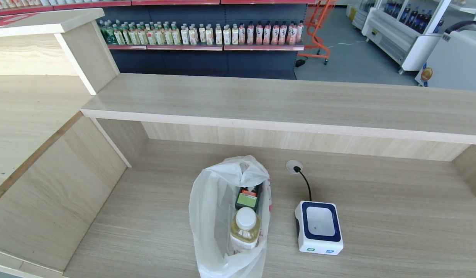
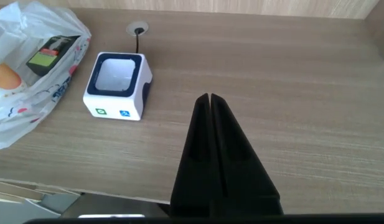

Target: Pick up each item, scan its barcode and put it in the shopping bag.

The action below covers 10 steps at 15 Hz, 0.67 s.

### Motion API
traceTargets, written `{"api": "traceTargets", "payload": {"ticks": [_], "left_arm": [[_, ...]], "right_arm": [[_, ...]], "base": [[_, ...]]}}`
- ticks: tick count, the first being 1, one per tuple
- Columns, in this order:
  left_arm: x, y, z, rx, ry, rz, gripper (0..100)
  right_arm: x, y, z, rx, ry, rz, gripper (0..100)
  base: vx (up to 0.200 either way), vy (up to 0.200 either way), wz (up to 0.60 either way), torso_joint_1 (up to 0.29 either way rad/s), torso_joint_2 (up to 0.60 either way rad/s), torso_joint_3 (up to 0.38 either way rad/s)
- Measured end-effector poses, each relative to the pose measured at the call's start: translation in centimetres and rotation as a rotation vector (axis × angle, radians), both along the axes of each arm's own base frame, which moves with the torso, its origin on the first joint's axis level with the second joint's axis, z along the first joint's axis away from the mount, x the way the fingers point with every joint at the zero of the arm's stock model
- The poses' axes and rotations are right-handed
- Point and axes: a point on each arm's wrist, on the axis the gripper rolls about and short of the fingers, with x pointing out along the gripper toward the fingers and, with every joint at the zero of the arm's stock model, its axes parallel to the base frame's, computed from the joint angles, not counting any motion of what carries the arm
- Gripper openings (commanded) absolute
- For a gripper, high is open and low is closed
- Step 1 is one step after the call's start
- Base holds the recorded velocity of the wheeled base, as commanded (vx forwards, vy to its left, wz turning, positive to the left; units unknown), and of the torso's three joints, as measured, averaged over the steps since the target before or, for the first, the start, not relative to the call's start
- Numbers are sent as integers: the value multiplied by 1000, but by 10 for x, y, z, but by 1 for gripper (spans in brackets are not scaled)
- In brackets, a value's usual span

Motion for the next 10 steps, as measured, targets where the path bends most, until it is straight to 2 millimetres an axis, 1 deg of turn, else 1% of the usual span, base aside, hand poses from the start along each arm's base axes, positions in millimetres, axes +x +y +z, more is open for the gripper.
{"api": "traceTargets", "payload": {"ticks": [10], "left_arm": [[0,0,0,0,0,0,100]], "right_arm": [[0,0,0,4,1,0,0]], "base": [[0,0,0,0,0,0]]}}
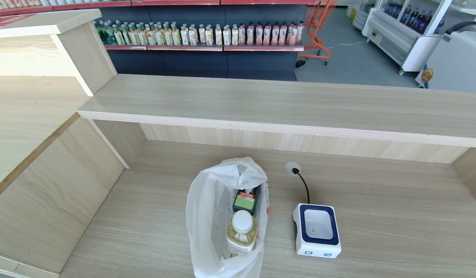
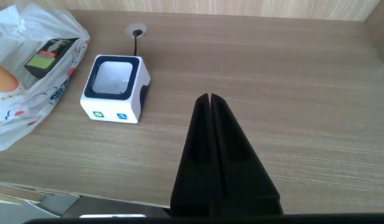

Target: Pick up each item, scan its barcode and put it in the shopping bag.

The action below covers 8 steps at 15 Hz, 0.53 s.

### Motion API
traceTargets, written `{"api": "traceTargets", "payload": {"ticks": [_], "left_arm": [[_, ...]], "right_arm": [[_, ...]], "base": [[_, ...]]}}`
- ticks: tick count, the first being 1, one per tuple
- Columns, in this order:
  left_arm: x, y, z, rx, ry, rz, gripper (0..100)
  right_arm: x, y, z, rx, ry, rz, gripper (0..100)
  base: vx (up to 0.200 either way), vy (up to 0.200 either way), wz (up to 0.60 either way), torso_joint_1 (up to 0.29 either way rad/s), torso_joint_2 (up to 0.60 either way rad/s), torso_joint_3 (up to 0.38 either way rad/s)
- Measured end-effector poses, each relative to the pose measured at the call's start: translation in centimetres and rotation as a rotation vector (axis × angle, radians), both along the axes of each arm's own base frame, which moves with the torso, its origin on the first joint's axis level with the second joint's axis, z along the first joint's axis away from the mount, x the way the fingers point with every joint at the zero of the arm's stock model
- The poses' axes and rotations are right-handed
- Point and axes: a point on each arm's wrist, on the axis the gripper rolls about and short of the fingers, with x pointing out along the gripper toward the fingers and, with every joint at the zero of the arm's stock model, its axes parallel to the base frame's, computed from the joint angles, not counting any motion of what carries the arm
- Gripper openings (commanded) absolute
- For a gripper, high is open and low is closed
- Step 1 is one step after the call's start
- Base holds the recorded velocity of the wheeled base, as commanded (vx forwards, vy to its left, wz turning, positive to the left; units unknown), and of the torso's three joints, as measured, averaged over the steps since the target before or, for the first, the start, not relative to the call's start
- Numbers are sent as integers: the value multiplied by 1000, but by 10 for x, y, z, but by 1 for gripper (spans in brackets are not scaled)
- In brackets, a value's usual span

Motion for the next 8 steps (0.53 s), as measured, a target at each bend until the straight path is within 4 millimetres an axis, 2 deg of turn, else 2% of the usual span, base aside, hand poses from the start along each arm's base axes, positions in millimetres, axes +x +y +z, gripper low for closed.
{"api": "traceTargets", "payload": {"ticks": [8], "left_arm": [[0,0,0,0,0,0,100]], "right_arm": [[0,0,0,1,1,-1,0]], "base": [[0,0,0,0,0,0]]}}
